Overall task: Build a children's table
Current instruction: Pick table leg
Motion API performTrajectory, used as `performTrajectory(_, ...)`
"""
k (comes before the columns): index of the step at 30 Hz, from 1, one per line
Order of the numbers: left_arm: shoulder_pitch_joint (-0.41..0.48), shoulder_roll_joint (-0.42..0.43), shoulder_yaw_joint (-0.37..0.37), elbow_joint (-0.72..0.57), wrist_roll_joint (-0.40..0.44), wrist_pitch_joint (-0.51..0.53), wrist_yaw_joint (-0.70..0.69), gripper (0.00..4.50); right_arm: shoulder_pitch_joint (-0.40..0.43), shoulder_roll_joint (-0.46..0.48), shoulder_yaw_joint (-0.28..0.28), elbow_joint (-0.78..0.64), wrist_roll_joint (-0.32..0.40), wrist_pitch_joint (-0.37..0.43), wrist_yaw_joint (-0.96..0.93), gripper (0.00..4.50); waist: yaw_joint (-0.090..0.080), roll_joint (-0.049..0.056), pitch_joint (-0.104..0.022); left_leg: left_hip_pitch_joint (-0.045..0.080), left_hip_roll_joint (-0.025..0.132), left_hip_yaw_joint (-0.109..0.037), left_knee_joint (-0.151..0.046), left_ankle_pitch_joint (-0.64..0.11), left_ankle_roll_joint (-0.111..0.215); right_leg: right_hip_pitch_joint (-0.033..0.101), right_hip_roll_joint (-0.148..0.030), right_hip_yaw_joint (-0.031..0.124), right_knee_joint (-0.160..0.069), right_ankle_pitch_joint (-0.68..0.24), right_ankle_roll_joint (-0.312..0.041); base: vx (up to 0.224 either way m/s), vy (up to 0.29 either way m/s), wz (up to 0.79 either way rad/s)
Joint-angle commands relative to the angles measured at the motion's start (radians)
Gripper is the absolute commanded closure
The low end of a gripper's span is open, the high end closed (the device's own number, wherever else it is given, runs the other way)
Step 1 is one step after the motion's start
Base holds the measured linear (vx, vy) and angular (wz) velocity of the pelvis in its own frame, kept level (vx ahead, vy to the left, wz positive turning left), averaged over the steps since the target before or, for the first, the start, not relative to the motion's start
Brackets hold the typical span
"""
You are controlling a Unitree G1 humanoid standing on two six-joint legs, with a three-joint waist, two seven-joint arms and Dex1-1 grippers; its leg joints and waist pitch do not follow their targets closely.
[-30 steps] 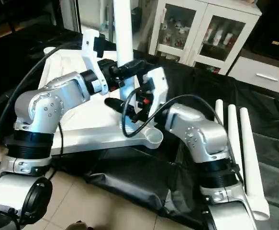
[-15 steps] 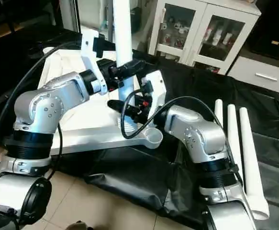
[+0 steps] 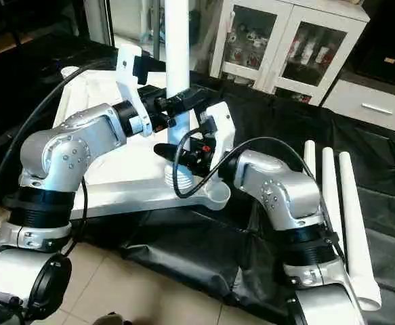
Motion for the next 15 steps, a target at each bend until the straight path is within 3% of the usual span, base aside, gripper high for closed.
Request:
performTrajectory(1, 0.003, 0.013, 0.018, -0.011, -0.038, 0.04, -0.045, 1.92, 0.006, -0.033, -0.036, -0.044, 0.048, 0.005, 0.072, 2.63, -0.002, 0.008, -0.075, 0.01, 0.047, -0.014, -0.076, -0.085, -0.025, 0.063, -0.062, 0.049, -0.057, -0.047, -0.188, 0.0, 0.0, 0.0)
performTrajectory(8, -0.003, 0.032, 0.075, -0.004, -0.198, 0.108, -0.218, 1.46, 0.049, -0.158, -0.037, -0.115, 0.134, 0.046, 0.295, 2.64, 0.007, 0.006, -0.073, 0.01, 0.05, -0.014, -0.074, -0.085, 0.0, 0.063, -0.063, 0.049, -0.059, -0.064, -0.213, 0.0, 0.0, 0.0)
performTrajectory(15, -0.004, 0.05, 0.107, -0.011, -0.304, 0.181, -0.311, 1.28, 0.072, -0.223, -0.044, -0.129, 0.163, 0.051, 0.381, 2.64, 0.004, 0.008, -0.072, 0.01, 0.049, -0.015, -0.074, -0.111, -0.01, 0.062, -0.064, 0.049, -0.063, -0.117, -0.212, 0.0, 0.0, 0.0)
